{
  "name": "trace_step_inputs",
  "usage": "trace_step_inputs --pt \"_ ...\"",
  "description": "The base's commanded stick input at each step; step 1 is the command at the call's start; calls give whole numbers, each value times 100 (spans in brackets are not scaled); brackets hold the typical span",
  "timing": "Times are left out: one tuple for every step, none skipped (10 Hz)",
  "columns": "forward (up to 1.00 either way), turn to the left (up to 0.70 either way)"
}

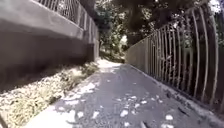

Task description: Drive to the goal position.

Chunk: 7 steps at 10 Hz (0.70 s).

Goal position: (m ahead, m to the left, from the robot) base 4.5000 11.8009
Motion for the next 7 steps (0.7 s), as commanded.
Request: trace_step_inputs --pt "50 0" --pt "50 0" --pt "50 0" --pt "50 0" --pt "50 0" --pt "50 0" --pt "50 0"
